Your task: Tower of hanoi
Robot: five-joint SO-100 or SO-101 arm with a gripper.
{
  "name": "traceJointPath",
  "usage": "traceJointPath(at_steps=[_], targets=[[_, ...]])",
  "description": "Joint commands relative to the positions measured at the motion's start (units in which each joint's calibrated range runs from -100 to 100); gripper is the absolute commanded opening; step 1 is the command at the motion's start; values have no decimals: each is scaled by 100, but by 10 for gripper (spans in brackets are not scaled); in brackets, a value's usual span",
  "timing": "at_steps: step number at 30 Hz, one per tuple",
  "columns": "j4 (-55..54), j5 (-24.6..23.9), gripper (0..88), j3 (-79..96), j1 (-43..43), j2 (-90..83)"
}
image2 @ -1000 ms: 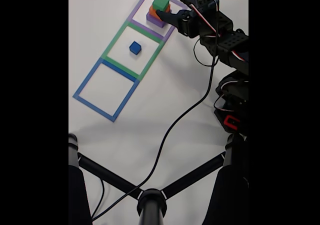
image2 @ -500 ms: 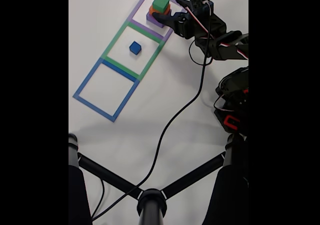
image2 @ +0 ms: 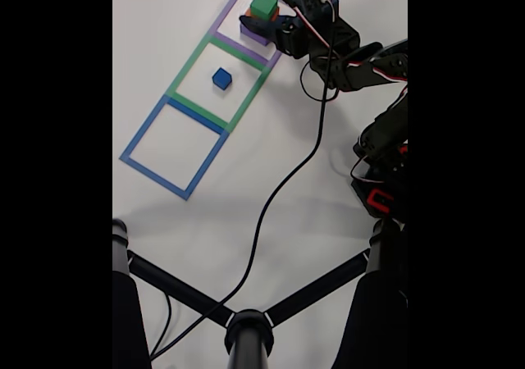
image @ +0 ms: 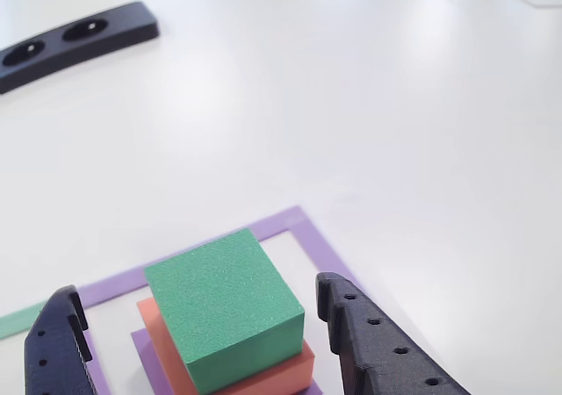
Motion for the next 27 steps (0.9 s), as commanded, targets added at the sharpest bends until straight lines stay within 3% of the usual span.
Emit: traceJointPath(at_steps=[1,10,27], targets=[[-152,0,260,-165,-80,-36],[-168,0,196,-65,-133,-68],[-427,0,187,162,-88,69]])
